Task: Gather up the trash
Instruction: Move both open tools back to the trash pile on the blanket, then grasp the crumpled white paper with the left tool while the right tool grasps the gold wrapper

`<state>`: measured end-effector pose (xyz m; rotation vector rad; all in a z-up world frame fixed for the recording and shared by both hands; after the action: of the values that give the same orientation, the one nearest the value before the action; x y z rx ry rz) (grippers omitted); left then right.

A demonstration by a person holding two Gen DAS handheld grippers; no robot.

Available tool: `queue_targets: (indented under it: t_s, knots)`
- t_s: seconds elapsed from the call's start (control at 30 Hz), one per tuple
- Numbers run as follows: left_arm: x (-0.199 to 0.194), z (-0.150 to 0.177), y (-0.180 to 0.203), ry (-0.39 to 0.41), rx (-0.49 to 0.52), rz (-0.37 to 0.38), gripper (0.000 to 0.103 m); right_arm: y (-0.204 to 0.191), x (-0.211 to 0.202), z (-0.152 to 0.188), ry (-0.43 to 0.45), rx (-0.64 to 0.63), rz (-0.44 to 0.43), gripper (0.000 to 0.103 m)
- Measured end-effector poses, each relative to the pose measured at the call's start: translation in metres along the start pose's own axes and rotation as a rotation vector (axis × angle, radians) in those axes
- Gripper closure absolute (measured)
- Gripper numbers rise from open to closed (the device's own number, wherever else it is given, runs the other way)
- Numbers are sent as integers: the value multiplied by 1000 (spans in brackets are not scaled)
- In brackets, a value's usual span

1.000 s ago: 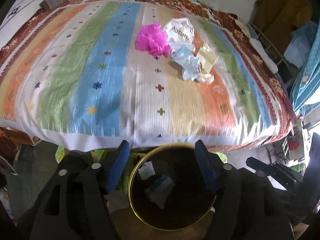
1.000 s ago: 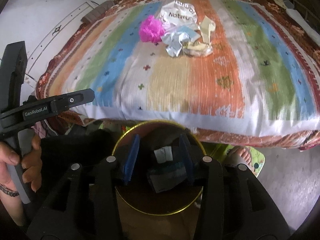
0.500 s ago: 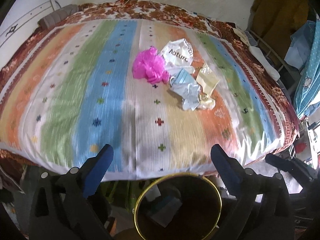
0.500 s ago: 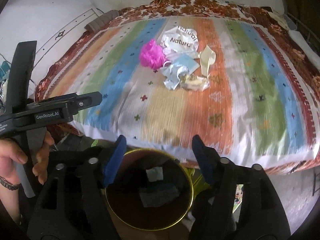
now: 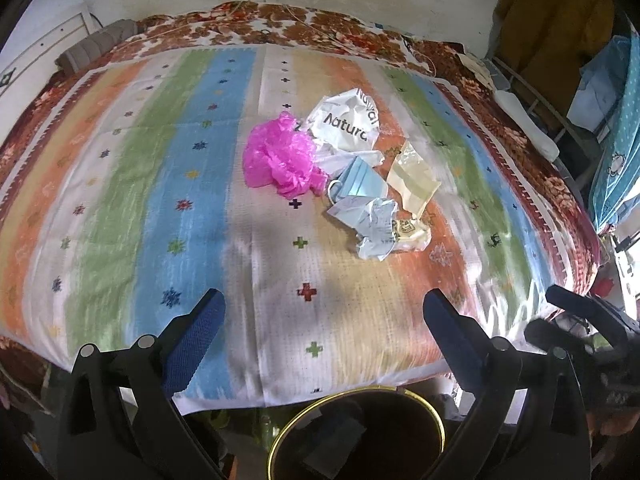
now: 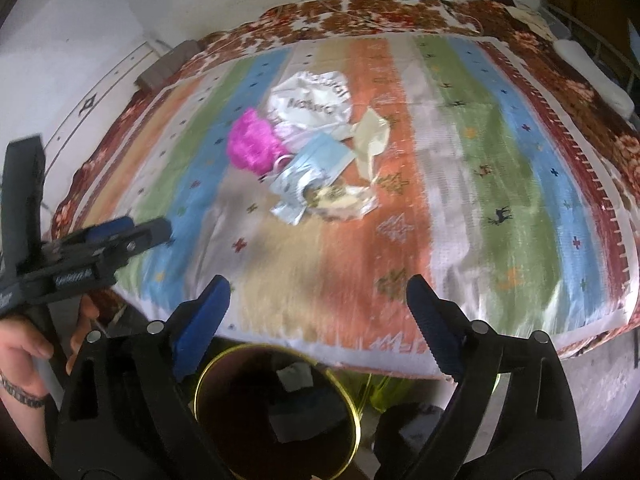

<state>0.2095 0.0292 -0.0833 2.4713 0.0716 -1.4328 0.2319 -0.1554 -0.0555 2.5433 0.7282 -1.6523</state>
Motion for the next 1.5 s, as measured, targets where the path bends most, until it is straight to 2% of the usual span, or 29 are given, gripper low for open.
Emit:
queue_targets:
  t_s: [0.17,0.33,0.47,0.8,1.0,1.13,1.2,1.37,1.5]
  knots:
    - [14,-9,1,-8,-20,27,6,13,18,-13,-11,32,2,16]
    - [27,-19,2,-4,-48,69,6,28,28,-31,39,80,10,15]
    - [40,-28,5,2,-44,82,6,37,47,-40,10,118,-16,15]
    - [74,-44,5,5,-9,93,6,50,94,-54,-37,147,-5,15]
    - [91,-51,2,-3,-27,144,7,59,120,-59,-75,182,-18,16]
    - [106,-54,0,-37,-51,189,13,62,133,-64,-89,196,-17,17]
    - [112,-56,1,-50,-56,204,16,64,140,-66,-96,205,-22,18]
    - [123,-58,4,-62,-62,253,21,69,156,-65,-129,232,-48,30]
    - [133,-59,8,-83,-50,261,27,72,165,-65,-136,253,-80,35]
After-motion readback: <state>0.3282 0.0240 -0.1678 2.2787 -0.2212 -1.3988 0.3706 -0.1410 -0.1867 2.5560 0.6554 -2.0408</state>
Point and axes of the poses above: each gripper's, at about its wrist camera, not at the fingertips, and x roughly the way its jaws point, y to its right, z to its underside, the point moved 6 cm from there along x, roughly the way its jaws point, and after that the axes turned 3 degrees about -y, right-handed, at the moved point
